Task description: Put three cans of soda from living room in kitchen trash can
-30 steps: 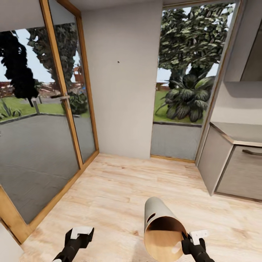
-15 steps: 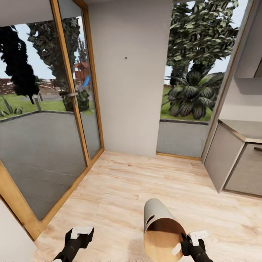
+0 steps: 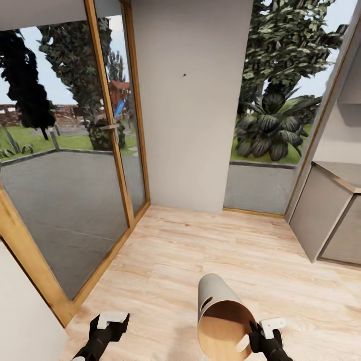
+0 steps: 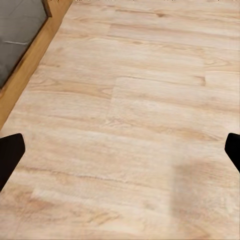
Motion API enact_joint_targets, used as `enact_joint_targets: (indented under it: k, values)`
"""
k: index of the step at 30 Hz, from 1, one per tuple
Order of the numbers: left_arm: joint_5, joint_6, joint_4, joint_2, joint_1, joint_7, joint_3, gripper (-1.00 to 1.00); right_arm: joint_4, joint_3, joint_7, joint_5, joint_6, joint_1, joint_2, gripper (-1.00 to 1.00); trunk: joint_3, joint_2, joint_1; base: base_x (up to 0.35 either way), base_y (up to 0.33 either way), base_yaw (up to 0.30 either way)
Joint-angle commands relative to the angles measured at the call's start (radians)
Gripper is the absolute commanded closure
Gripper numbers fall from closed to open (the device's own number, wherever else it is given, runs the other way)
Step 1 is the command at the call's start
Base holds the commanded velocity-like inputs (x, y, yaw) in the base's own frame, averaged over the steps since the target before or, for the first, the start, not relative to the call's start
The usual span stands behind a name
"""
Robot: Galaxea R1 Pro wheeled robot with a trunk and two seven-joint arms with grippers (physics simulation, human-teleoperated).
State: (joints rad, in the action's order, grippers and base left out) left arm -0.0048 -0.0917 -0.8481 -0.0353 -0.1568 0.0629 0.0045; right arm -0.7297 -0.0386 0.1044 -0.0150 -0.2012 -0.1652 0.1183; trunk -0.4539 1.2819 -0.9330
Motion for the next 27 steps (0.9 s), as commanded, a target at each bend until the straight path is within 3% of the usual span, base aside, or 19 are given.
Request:
enact_joint_targets:
  k: [1,7,27]
  values:
    - [0.000,0.000,-0.002,0.000,0.000,0.000,0.000,-1.00,-0.002,0.001,0.006,-0.004,0.000,-0.001,0.000,1.00,0.000,0.000,0.000,0.000,0.282,0.024]
    - [0.001,0.000,-0.002,0.000,0.000,0.000,0.000,-1.00,-0.002,-0.001,0.005,-0.003,-0.001,-0.001,-0.001,1.00,-0.001,0.000,0.000,0.000,0.122,0.156]
    - [0.000,-0.001,-0.008,0.000,0.000,0.000,0.000,-1.00,0.025,-0.004,0.003,0.000,-0.001,-0.001,-0.002,1.00,-0.001,0.000,0.000,0.000,0.006,0.253]
